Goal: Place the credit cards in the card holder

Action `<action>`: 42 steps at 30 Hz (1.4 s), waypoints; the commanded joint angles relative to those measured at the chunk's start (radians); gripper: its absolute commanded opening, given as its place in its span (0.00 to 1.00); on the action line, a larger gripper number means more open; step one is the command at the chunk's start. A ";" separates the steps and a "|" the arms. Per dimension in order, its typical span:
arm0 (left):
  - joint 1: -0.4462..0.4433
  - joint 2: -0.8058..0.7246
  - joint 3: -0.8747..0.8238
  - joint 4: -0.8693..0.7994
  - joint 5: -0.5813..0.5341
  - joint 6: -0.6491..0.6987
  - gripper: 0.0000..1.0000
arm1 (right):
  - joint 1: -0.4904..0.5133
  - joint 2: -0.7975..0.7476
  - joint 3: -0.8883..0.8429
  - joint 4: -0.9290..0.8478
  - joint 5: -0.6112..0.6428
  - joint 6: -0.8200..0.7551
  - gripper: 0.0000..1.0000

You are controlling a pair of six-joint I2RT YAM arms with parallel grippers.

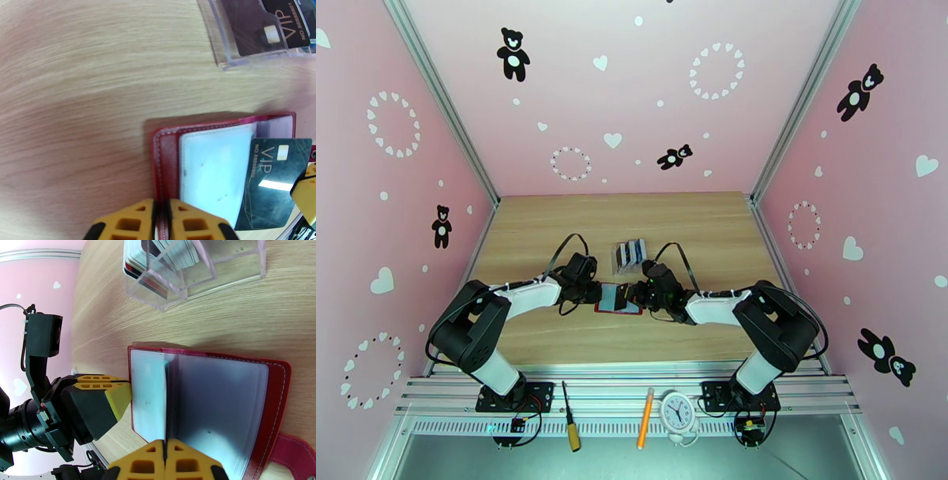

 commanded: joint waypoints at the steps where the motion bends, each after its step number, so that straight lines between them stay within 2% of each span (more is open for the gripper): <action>1: -0.007 0.019 0.015 -0.021 0.004 0.013 0.17 | -0.006 0.025 -0.013 0.023 0.007 0.000 0.00; 18: -0.008 0.024 0.015 -0.021 0.007 0.012 0.15 | -0.009 0.059 -0.007 0.039 -0.010 -0.003 0.00; 30: -0.006 0.034 0.015 -0.028 0.005 0.012 0.14 | -0.009 0.050 0.002 -0.013 -0.004 -0.031 0.00; 42: -0.007 0.040 0.016 -0.028 0.008 0.010 0.14 | 0.008 0.052 -0.043 0.023 0.087 0.033 0.00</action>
